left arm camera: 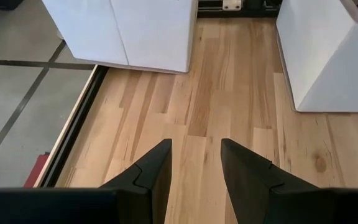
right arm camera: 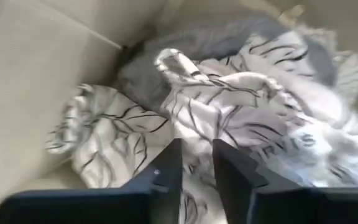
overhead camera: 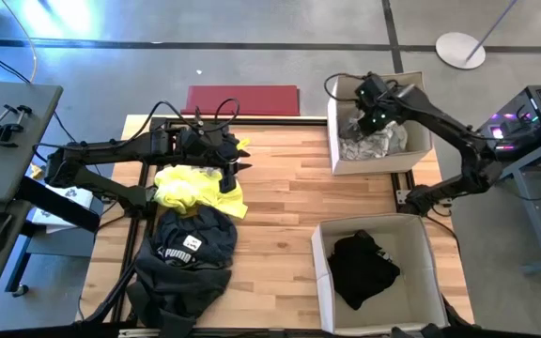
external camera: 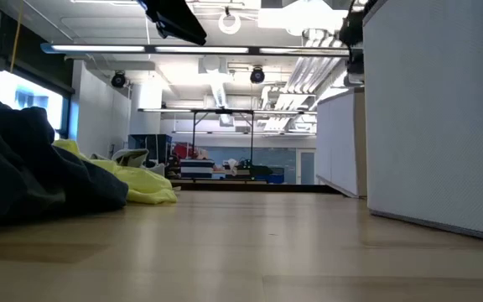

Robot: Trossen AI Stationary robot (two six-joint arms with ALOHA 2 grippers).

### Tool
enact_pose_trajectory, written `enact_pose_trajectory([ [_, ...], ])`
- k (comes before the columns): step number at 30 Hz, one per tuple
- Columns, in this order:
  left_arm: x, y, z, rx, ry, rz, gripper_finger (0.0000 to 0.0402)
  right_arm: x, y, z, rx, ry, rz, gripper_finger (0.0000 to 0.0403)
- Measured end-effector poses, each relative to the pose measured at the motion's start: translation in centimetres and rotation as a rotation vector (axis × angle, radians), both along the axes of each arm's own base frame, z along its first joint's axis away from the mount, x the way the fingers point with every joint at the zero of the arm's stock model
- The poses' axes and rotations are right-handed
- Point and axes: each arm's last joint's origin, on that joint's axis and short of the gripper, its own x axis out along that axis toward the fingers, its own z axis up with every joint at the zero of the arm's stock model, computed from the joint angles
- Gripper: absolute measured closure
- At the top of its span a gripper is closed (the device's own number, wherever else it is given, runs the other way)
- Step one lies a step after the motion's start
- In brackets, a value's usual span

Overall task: Sort clothes
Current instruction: Put the white shirt in the top white bin, then put the yellow shirt in the top white bin

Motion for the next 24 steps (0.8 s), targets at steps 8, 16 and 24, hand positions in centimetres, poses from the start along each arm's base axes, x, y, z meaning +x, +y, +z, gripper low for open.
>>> enact_pose_trajectory([
  [8,-0.4,0.0,-0.5,-0.011,0.057,0.034,0.0275,-1.7,3.4,5.0,-0.042,-0.070,0.030,0.0206],
  [16,-0.8,-1.6,-2.2,0.032,0.125,0.071,0.0275,-3.2,10.8,5.9,-0.230,-0.396,0.203,0.0177],
  [24,-2.1,-5.4,-7.1,0.053,0.141,-0.063,0.0275,-1.0,18.3,2.0,-0.322,-1.085,0.628,0.0183],
])
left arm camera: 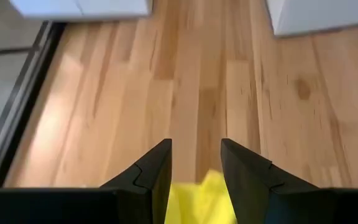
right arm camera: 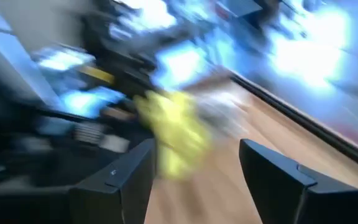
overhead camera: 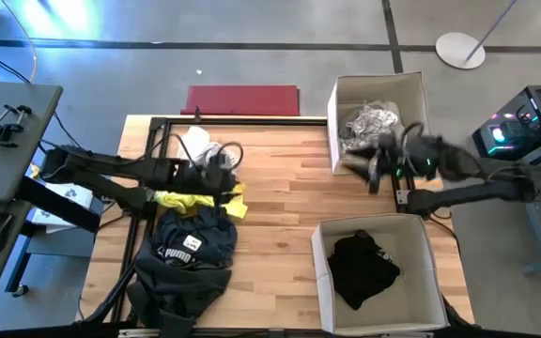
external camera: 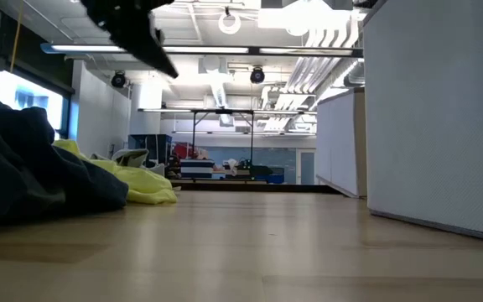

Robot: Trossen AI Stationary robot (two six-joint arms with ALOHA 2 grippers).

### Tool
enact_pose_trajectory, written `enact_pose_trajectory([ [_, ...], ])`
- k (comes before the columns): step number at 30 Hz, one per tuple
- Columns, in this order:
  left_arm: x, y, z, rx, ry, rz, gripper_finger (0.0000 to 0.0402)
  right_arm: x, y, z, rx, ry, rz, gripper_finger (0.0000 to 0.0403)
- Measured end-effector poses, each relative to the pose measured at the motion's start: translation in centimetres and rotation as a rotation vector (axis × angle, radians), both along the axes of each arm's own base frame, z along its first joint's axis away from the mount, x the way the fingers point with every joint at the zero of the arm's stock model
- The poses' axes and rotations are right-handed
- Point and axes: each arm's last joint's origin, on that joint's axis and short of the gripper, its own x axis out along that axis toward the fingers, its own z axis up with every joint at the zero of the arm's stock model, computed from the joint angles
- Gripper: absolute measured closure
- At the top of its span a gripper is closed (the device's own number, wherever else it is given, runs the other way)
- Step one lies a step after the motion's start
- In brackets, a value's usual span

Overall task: Sort clothes
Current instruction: Put the yellow shirt in the top white bin

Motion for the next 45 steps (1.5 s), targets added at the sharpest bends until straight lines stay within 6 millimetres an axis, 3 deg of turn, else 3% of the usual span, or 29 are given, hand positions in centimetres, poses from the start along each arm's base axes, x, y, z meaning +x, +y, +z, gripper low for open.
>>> enact_pose_trajectory([
  [3,-0.9,-0.5,-1.1,0.011,0.022,0.112,0.0275,1.3,2.7,-1.8,-0.094,-0.200,0.165,0.0183],
  [7,-2.7,0.1,-2.8,0.007,0.053,0.411,0.0275,1.9,5.3,-3.7,-0.173,-0.330,0.280,0.0183],
  [9,-3.4,1.1,-3.6,-0.059,0.088,0.526,0.0275,2.3,6.1,-4.8,-0.177,-0.321,0.278,0.0183],
  [13,-4.8,2.4,-5.6,-0.199,0.259,0.592,0.0263,3.1,7.1,-6.2,-0.169,-0.254,0.204,0.0183],
  [22,-8.2,4.9,-11.4,-0.318,0.459,0.802,0.0210,5.0,8.1,-8.5,-0.180,-0.137,0.176,0.0183],
  [26,-8.5,5.2,-13.9,-0.394,0.473,0.770,0.0236,5.4,8.3,-9.0,-0.165,-0.118,0.177,0.0183],
  [29,-8.0,5.3,-14.2,-0.396,0.474,0.729,0.0298,5.6,8.4,-9.3,-0.153,-0.107,0.177,0.0183],
  [32,-7.2,5.3,-13.6,-0.411,0.448,0.673,0.0377,5.7,8.4,-9.4,-0.129,-0.103,0.176,0.0183],
  [36,-5.5,5.0,-11.4,-0.453,0.396,0.571,0.0389,5.6,8.7,-9.5,-0.085,-0.100,0.183,0.0183],
  [41,-2.0,4.4,-5.0,-0.425,0.208,0.378,0.0398,5.0,9.7,-9.5,-0.093,-0.106,0.167,0.0183],
  [45,0.3,3.8,1.8,-0.304,-0.017,0.223,0.0400,4.6,10.2,-9.4,-0.118,-0.107,0.096,0.0183],
])
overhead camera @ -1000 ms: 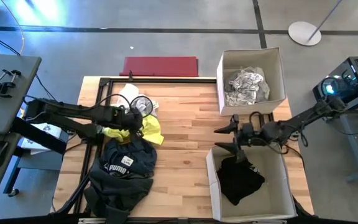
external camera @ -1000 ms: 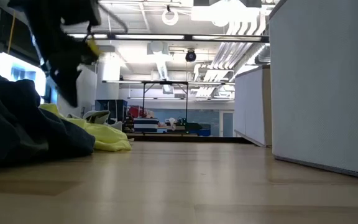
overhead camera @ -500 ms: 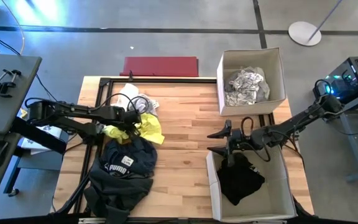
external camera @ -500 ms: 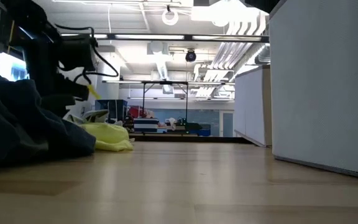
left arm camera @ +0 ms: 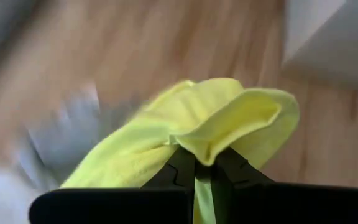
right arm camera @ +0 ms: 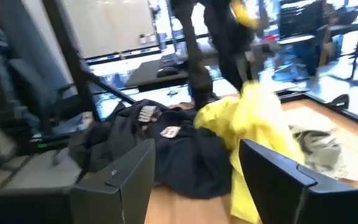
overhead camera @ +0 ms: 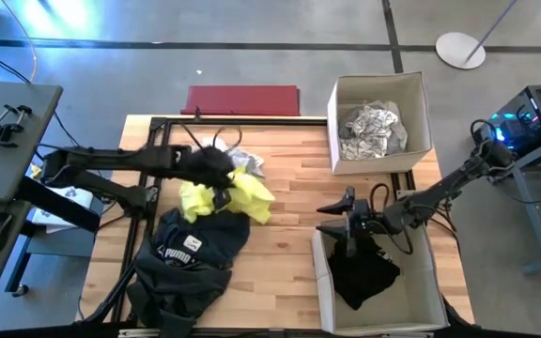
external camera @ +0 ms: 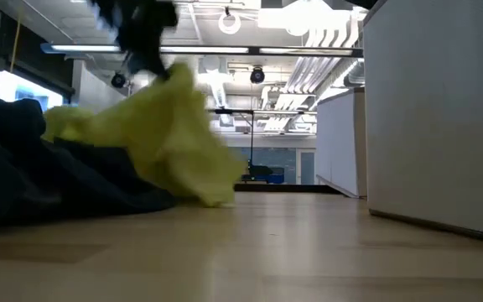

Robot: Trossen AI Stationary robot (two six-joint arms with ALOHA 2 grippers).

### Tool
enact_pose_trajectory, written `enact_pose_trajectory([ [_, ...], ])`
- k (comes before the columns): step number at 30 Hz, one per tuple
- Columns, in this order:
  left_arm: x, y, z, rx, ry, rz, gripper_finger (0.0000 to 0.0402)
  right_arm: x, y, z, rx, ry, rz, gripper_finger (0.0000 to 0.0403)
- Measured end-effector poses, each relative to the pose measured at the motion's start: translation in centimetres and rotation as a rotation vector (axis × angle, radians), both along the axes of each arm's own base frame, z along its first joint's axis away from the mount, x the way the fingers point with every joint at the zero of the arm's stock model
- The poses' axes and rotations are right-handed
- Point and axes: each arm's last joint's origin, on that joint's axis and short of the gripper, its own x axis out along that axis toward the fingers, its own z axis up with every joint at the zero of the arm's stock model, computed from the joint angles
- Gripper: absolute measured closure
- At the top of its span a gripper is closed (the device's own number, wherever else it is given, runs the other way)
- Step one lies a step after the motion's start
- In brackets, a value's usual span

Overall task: Sort clothes
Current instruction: Put the yellow shirt in the top white bin

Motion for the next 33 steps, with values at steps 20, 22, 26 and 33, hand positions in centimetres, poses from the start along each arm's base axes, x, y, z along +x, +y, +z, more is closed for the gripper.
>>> enact_pose_trajectory([
  [20,1.6,-0.8,10.8,0.323,-0.430,-0.180,0.0401,4.6,-6.7,6.8,-0.330,0.018,-0.164,0.0112],
  [22,1.7,-0.8,10.8,0.332,-0.438,-0.183,0.0401,6.0,-7.7,7.5,-0.325,0.069,-0.144,0.0092],
  [26,1.7,-0.9,11.0,0.359,-0.452,-0.201,0.0401,9.9,-10.0,7.3,-0.327,0.127,-0.131,0.0076],
  [33,1.9,-1.7,11.6,0.420,-0.503,-0.256,0.0401,17.1,-12.7,3.2,-0.296,0.219,0.041,0.0079],
])
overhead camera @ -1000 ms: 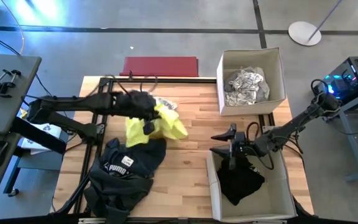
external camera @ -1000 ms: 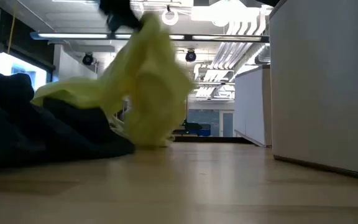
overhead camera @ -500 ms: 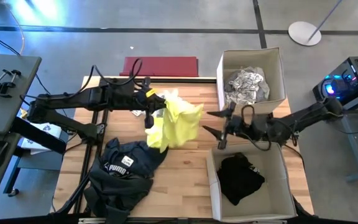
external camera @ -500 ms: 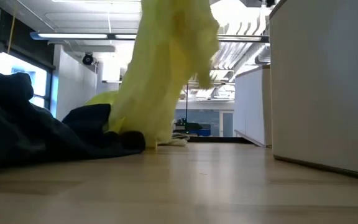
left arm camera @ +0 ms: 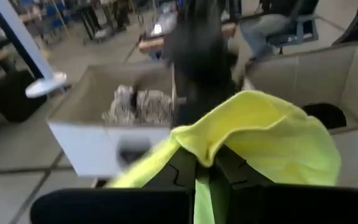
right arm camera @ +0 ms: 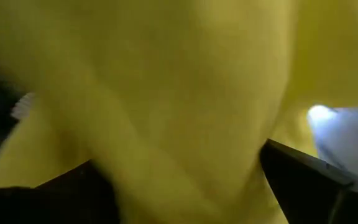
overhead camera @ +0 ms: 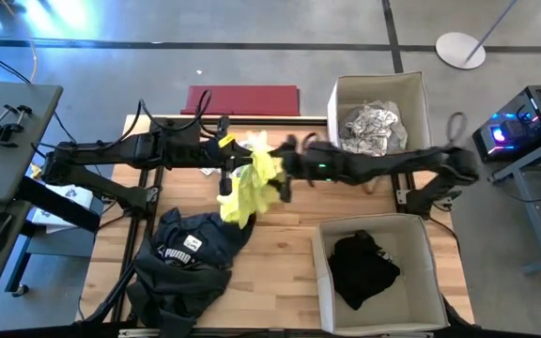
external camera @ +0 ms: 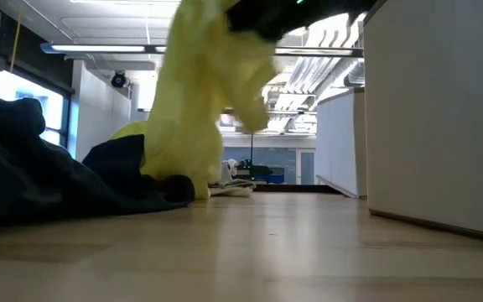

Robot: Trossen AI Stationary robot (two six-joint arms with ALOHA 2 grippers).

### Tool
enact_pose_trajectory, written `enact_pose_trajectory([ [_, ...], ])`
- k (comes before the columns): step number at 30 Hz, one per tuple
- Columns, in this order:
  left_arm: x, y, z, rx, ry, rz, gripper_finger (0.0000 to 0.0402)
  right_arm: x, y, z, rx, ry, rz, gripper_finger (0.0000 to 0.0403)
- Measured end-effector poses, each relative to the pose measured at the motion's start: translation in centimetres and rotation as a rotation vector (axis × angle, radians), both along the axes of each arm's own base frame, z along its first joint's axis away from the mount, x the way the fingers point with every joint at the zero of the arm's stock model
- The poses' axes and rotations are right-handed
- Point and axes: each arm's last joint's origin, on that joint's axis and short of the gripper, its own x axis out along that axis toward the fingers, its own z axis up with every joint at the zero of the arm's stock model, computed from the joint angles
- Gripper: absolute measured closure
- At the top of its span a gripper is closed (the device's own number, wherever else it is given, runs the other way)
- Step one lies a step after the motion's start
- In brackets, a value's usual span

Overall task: Sort clothes
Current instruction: Put the yellow shirt in the top white bin

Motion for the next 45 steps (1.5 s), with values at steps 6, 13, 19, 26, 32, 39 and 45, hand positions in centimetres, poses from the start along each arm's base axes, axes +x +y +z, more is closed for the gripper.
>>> enact_pose_trajectory([
  [6,0.1,-0.5,0.3,0.052,-0.026,-0.031,0.0401,4.7,0.0,-2.7,-0.002,-0.137,0.151,0.0160],
  [13,-0.4,-0.9,0.2,0.023,0.000,-0.029,0.0398,5.1,-0.1,-1.7,0.009,-0.192,0.129,0.0375],
  [19,-1.9,-0.8,-0.5,0.006,0.137,0.002,0.0348,2.5,0.4,3.3,0.022,-0.279,-0.011,0.0376],
  [26,-4.4,-0.6,-1.2,-0.059,0.268,0.150,0.0317,-4.3,1.2,10.8,-0.215,-0.309,-0.414,0.0390],
  [32,-4.7,-0.7,-2.3,-0.025,0.314,0.293,0.0319,-12.8,0.6,17.9,-0.441,-0.295,-0.877,0.0396],
  [39,-4.1,-0.7,-4.9,0.003,0.339,0.333,0.0318,-21.6,-0.7,25.5,-0.490,-0.360,-1.237,0.0395],
  [45,-4.0,-0.7,-6.1,0.012,0.365,0.340,0.0318,-24.1,-2.4,28.3,-0.558,-0.390,-1.385,0.0395],
])
